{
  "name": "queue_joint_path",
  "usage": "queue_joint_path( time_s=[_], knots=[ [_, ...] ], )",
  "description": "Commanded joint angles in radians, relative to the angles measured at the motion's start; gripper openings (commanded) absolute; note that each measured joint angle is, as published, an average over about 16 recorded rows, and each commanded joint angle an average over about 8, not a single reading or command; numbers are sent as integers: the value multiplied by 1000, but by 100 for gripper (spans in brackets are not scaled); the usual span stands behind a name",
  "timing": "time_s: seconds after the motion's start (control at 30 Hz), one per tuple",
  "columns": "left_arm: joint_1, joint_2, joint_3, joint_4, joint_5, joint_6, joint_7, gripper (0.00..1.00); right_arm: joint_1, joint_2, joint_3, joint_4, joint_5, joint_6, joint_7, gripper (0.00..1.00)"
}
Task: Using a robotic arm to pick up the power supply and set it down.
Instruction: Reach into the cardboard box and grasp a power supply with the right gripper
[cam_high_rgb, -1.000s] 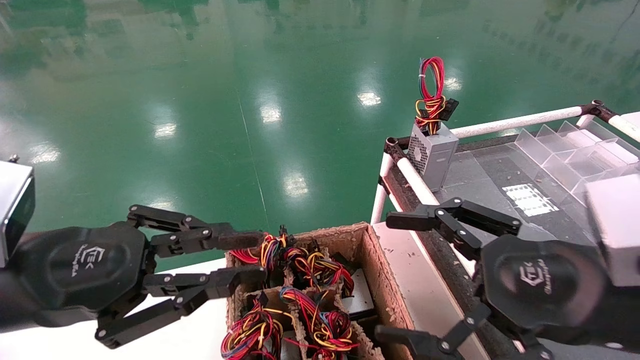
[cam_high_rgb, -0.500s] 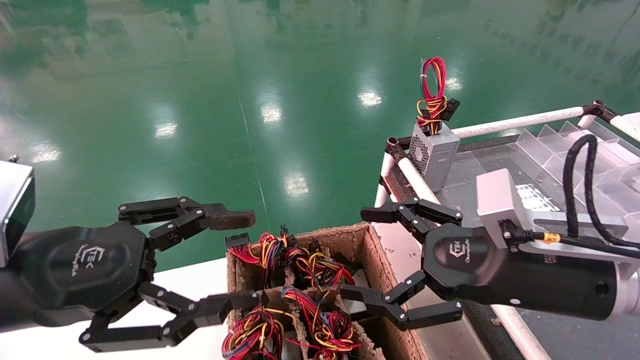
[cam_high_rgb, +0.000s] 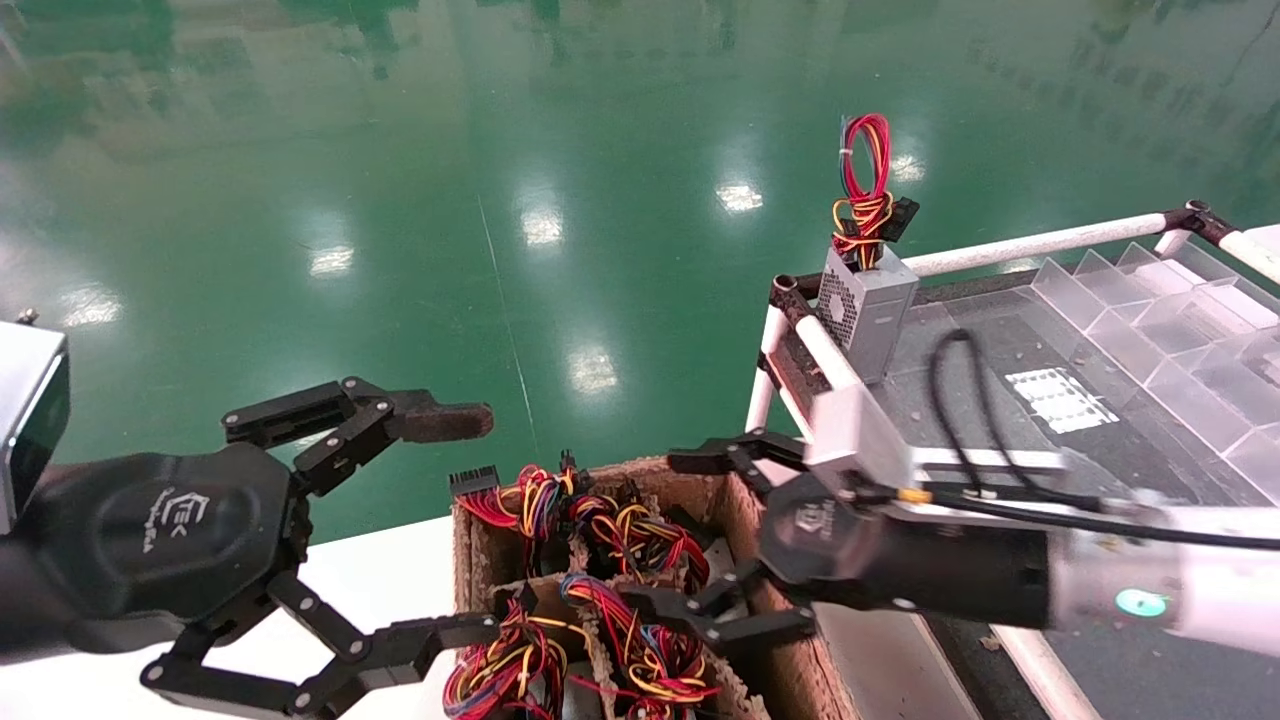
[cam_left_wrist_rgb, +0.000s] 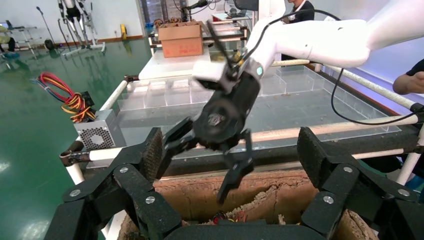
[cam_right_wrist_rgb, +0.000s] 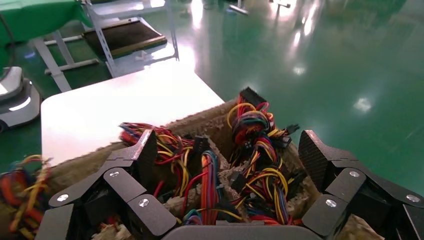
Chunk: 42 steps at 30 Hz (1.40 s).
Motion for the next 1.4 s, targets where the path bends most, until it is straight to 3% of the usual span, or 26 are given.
queue_joint_path(
  time_s=[0.03,0.23,0.27,0.5,0.53,0.93,1.4],
  knots=[
    [0,0,0,0,0,0,0,100,14,-34,-23,-26,-38,18,0,100],
    [0,0,0,0,0,0,0,100,62,-106,-62,-145,-106,34,-32,100],
    [0,0,0,0,0,0,0,100,68,-117,-66,-163,-112,37,-40,94],
    [0,0,0,0,0,0,0,100,107,-181,-80,-279,-139,53,-98,8],
    [0,0,0,0,0,0,0,100,111,-187,-81,-293,-141,52,-105,2],
    [0,0,1,0,0,0,0,100,121,-207,-86,-394,-140,19,-162,0],
    [0,0,1,0,-1,0,0,100,116,-238,-84,-451,-140,34,-225,0]
  ],
)
